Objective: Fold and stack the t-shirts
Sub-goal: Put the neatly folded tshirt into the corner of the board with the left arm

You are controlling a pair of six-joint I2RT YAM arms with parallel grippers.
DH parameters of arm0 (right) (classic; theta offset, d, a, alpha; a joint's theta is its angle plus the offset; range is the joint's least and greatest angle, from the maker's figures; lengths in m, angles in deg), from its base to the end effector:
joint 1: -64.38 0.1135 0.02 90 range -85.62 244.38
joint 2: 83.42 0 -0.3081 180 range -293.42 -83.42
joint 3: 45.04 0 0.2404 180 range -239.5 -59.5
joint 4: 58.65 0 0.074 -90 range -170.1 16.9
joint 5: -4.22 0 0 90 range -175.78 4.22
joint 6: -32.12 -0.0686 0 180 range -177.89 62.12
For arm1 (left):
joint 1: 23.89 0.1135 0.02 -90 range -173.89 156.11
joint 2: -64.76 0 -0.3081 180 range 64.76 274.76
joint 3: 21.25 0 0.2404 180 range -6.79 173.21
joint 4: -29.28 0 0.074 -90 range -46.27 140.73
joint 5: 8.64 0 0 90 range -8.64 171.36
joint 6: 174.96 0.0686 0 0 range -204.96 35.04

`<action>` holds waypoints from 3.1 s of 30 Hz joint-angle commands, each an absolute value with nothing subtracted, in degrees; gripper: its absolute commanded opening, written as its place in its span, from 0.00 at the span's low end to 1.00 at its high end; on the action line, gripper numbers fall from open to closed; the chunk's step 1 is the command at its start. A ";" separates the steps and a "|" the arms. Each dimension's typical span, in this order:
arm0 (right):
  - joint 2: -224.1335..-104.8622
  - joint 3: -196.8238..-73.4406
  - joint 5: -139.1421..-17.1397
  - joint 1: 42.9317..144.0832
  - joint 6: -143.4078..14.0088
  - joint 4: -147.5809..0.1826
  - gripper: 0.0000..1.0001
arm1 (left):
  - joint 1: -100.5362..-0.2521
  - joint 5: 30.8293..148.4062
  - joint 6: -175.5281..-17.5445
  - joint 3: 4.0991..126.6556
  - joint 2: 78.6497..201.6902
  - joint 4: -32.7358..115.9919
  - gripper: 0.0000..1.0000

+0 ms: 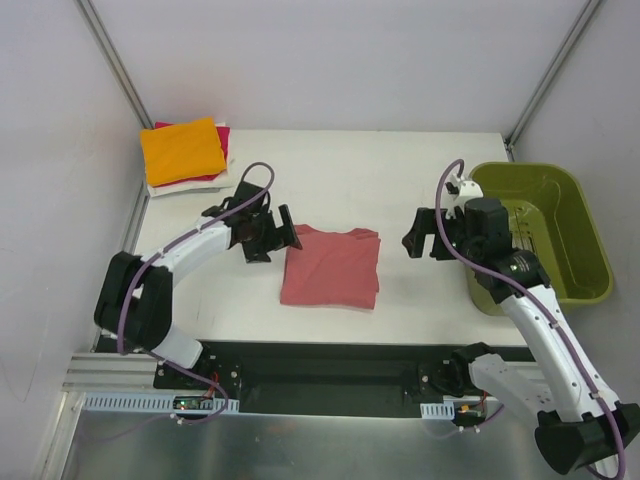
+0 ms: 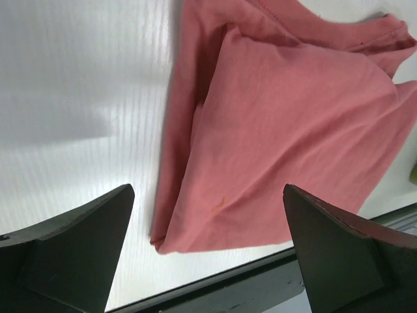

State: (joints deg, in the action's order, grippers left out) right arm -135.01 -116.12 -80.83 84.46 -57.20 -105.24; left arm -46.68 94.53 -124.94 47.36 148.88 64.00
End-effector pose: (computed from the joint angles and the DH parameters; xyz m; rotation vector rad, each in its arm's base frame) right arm 0.1688 0.0680 0.3703 -0.4236 2.0110 0.2992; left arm 0.2799 -0.1345 0.2475 -0.2777 2.5542 -0.7365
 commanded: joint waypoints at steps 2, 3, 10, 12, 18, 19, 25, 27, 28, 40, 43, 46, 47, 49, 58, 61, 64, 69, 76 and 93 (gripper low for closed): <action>-130.71 -112.94 -89.73 84.59 -59.55 -112.12 1.00 | -46.92 96.21 -120.90 54.37 158.08 63.60 0.97; -130.27 -112.67 -90.00 84.60 -59.55 -113.08 1.00 | -46.92 96.56 -120.82 54.90 159.32 63.51 0.97; -128.07 -110.92 -93.07 84.60 -59.47 -114.59 0.99 | -49.38 96.56 -120.47 57.37 167.76 62.80 0.82; -127.98 -110.48 -93.17 84.60 -59.55 -114.68 0.99 | -51.22 96.21 -120.38 57.63 169.17 62.80 0.74; -127.80 -109.60 -93.60 84.60 -59.20 -114.24 1.00 | -53.51 95.25 -120.29 60.26 173.21 62.89 0.26; -127.71 -109.51 -93.60 84.60 -59.03 -114.24 1.00 | -53.51 94.98 -120.20 60.88 173.92 62.89 0.13; -126.49 -108.37 -94.66 84.60 -58.24 -114.50 0.99 | -53.51 91.04 -117.92 65.36 172.79 63.68 0.00; -126.05 -107.75 -95.01 84.60 -58.24 -114.41 1.00 | -53.43 89.28 -116.34 65.98 171.65 64.12 0.00; -125.96 -107.58 -94.92 84.60 -56.50 -114.24 1.00 | -53.34 87.53 -115.81 66.33 170.42 64.12 0.00; -125.60 -106.87 -99.31 84.68 -55.34 -114.23 1.00 | -44.99 71.79 -103.96 74.14 163.91 68.34 0.00; -126.22 -106.96 -100.02 84.60 -55.42 -114.32 1.00 | -41.92 68.09 -100.27 78.09 163.55 68.87 0.00; -126.66 -107.22 -100.46 84.60 -55.34 -114.32 0.99 | -39.37 66.42 -97.10 83.53 164.25 69.13 0.00; -126.66 -107.31 -100.63 84.60 -55.34 -114.41 1.00 | -38.84 66.15 -94.91 85.04 164.52 69.22 0.00; -126.57 -107.49 -101.34 84.68 -55.34 -114.32 1.00 | -37.78 65.02 -91.83 89.68 165.31 70.53 0.00; -128.68 -108.71 -101.61 84.60 -55.16 -113.54 1.00 | -33.30 60.88 -82.50 106.02 171.89 72.90 0.00; -130.00 -109.51 -100.02 84.60 -54.98 -113.01 1.00 | -31.37 63.24 -80.66 114.21 175.06 74.23 0.00; -130.44 -109.95 -99.93 84.60 -54.98 -112.74 0.99 | -30.40 65.80 -77.85 121.34 178.05 74.67 0.00; -131.05 -110.12 -100.19 84.60 -55.07 -112.92 1.00 | -28.91 67.81 -76.43 129.60 181.74 74.93 0.00; -132.46 -111.26 -100.28 84.60 -55.60 -113.36 1.00 | -24.26 72.56 -79.06 128.56 183.68 74.93 0.00; -139.67 -115.92 -97.29 84.77 -57.80 -115.03 1.00 | -15.64 75.82 -80.65 126.97 192.90 73.44 0.00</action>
